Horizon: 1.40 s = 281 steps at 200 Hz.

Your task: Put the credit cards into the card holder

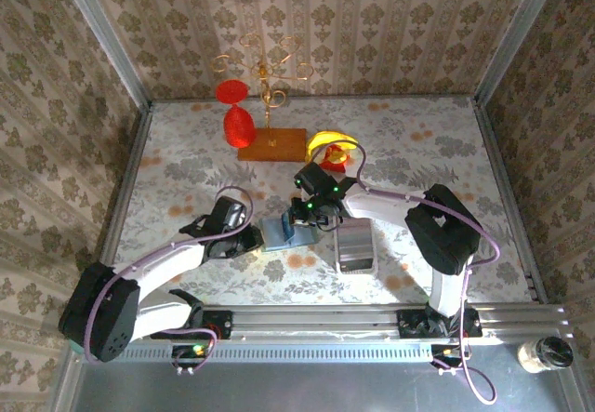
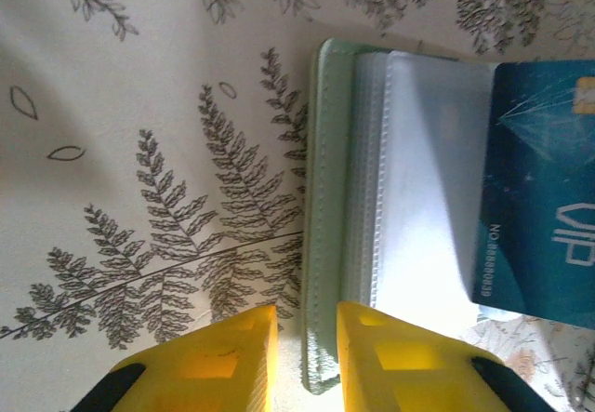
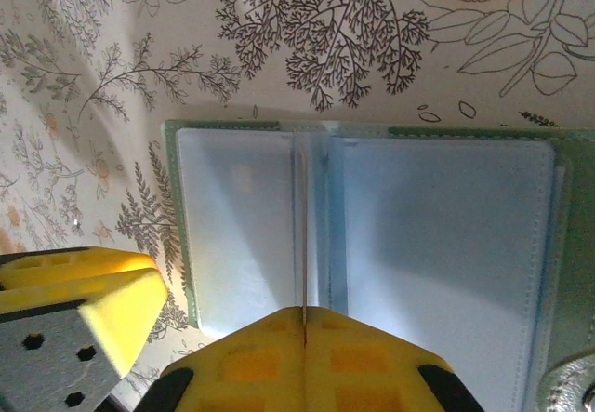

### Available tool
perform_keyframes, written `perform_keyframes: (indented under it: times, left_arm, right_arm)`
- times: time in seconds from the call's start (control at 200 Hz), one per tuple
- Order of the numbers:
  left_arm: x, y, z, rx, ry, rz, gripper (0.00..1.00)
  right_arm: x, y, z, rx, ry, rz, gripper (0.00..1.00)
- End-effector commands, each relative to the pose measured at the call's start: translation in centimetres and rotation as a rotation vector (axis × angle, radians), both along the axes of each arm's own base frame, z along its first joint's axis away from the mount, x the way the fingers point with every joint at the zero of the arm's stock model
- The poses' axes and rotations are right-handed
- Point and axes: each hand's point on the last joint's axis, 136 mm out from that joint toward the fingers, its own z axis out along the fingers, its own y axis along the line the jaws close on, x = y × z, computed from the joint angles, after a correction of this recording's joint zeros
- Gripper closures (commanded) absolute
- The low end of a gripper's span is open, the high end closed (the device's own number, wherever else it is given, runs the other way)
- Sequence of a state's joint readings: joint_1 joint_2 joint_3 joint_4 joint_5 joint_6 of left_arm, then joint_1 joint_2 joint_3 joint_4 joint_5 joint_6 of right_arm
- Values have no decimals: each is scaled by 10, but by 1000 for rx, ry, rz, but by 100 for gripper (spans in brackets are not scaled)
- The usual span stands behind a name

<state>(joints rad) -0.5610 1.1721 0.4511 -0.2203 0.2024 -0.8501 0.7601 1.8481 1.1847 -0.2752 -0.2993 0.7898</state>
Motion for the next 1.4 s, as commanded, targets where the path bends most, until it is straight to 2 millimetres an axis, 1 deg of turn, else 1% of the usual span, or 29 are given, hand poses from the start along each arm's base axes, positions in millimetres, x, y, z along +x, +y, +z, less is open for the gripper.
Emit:
perform_keyframes:
  times: [0.0,0.175,0.335,0.515,0.635,0.755,1.025,1.165,1.295,1.4]
  left_arm:
    - [-1,4,-8,17,1,-12,77]
    - [-3,4,-12,20,11,-16,78]
    - [-3,1,-14,18,15,-23,78]
    - [-3,1,-17,25,18,-25,79]
    - [-4,2,-21,29,23,-26,83]
    - [-6,3,-24,43,30,-31,84]
    - [-7,5,-31,61,33,-27,85]
    - [-7,3,-32,59,38,-35,85]
    - [-9,3,-34,61,45,-38,85]
    - [-9,4,-35,65,45,-38,85]
  right_arm:
    - [-1,-2,-8,-14,8,-20,100]
    - [-6,-8,-11,-13,11,-46,100]
    - [-12,-5,-15,10,37,-49,100]
    - [-17,-1,-13,28,48,-46,100]
    - [-22,1,-12,41,64,-42,100]
    - [-29,-1,-14,35,88,-26,100]
    - [-38,-4,-9,34,105,9,100]
    - [-36,3,-8,64,103,18,100]
    - [-31,16,-5,108,101,31,100]
    - [-31,18,-5,112,103,30,100]
